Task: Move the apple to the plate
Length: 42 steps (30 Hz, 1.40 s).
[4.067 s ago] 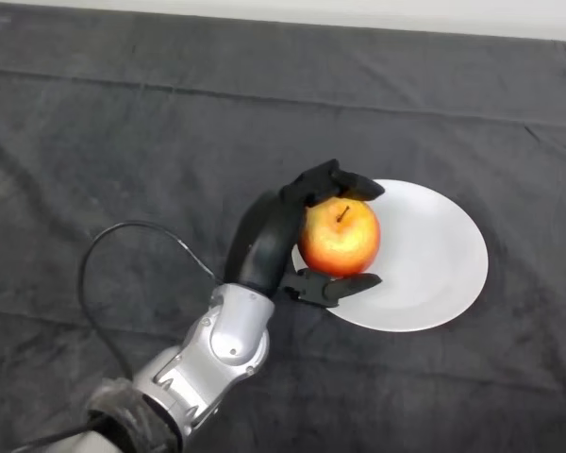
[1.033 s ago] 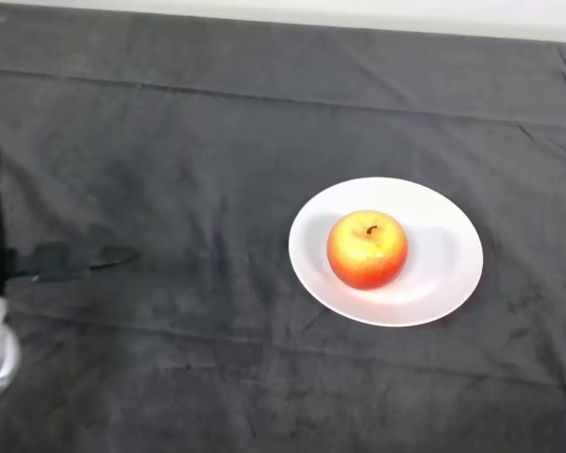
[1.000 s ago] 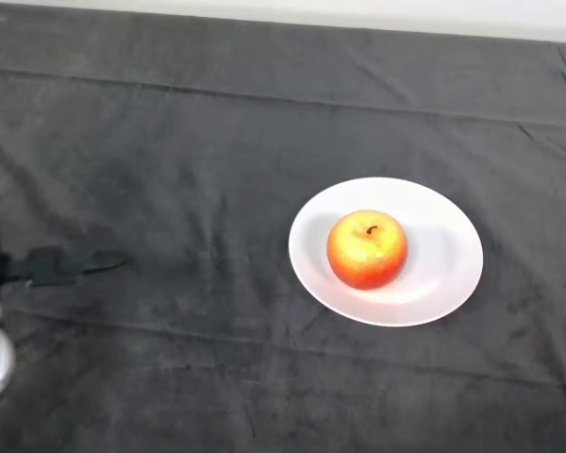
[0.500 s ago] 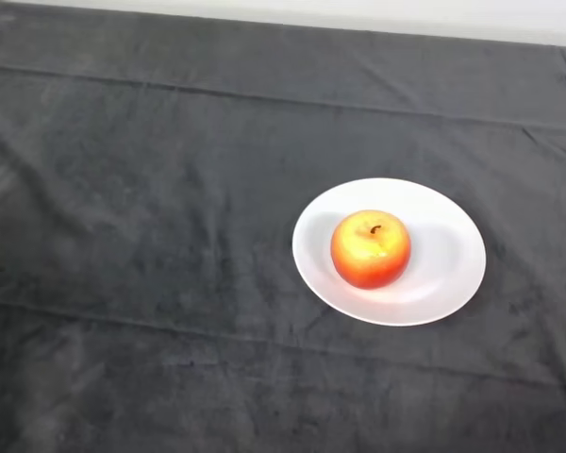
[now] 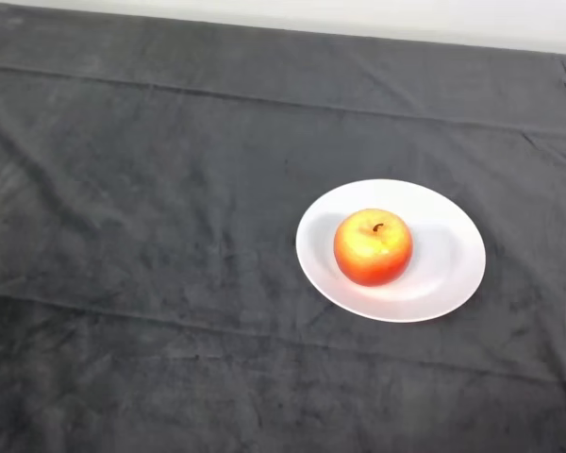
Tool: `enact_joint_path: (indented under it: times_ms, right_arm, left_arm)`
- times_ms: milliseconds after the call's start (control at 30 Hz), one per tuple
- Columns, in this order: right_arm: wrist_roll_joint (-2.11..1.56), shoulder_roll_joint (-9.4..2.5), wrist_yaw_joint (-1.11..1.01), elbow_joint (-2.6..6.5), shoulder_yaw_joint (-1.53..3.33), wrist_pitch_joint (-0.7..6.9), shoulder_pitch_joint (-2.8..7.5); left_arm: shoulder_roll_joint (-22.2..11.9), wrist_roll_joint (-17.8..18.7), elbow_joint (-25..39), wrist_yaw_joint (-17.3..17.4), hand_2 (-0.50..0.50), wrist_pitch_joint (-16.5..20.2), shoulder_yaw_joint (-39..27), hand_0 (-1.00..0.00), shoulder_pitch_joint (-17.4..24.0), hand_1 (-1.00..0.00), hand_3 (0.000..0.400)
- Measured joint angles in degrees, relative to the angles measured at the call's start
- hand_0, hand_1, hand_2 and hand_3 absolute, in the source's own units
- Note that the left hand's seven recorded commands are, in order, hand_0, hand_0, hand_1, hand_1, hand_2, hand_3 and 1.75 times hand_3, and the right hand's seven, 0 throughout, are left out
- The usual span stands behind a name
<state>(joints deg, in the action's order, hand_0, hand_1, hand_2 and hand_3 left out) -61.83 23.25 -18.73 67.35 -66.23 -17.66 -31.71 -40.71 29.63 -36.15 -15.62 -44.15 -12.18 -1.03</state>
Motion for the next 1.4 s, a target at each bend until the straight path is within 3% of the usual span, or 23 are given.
enact_joint_path:
  times_ms: [733,1400]
  right_arm:
    - [0.00,0.00,0.00,0.00,0.00,0.00,0.00]
    - [0.00,0.00,0.00,0.00,-0.02,0.00,0.00]
  left_arm:
    - [1.7,0.4,-5.9,3.3,0.00,-1.2,-6.7,0.00,-0.5,0.00,0.000]
    - [2.0,-0.1,-15.8,11.1,0.00,-3.3,-10.1,0.00,-4.9,0.00,0.000]
